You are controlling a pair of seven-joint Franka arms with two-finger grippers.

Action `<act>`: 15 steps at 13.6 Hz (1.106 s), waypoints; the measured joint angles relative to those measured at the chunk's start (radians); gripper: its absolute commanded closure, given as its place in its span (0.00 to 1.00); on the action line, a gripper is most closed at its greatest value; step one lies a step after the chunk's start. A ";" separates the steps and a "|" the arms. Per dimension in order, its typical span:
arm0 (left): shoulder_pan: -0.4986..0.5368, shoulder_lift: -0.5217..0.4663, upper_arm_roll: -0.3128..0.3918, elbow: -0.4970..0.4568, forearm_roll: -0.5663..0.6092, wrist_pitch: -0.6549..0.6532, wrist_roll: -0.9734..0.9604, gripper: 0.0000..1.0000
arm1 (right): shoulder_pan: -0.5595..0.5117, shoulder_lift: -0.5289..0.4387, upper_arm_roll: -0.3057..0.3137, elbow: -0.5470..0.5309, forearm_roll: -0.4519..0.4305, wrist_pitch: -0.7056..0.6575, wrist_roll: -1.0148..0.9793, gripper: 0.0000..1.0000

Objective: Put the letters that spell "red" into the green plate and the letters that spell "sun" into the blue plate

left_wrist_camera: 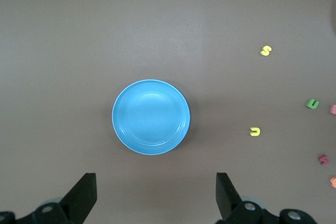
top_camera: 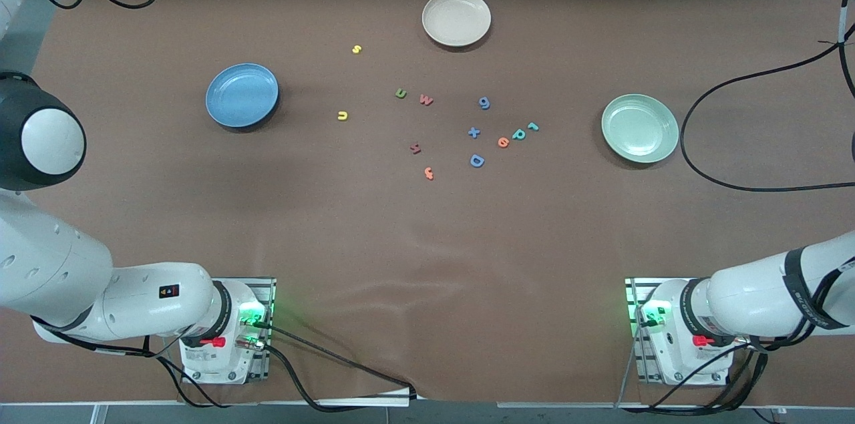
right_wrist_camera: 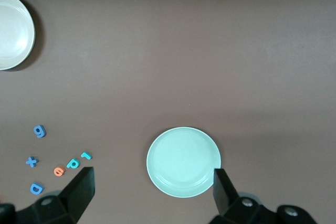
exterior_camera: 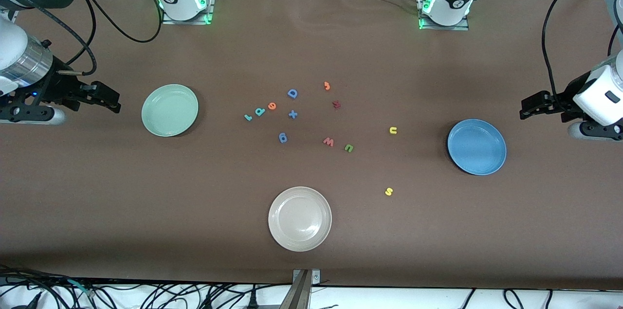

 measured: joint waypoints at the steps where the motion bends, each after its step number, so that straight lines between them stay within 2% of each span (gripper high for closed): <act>1: 0.000 0.000 0.000 0.000 0.000 -0.001 -0.002 0.00 | 0.003 0.000 0.000 0.000 0.000 -0.001 0.000 0.00; 15: 0.001 -0.001 0.001 0.001 0.000 -0.001 -0.005 0.00 | 0.012 0.000 0.000 -0.013 0.000 -0.004 0.002 0.00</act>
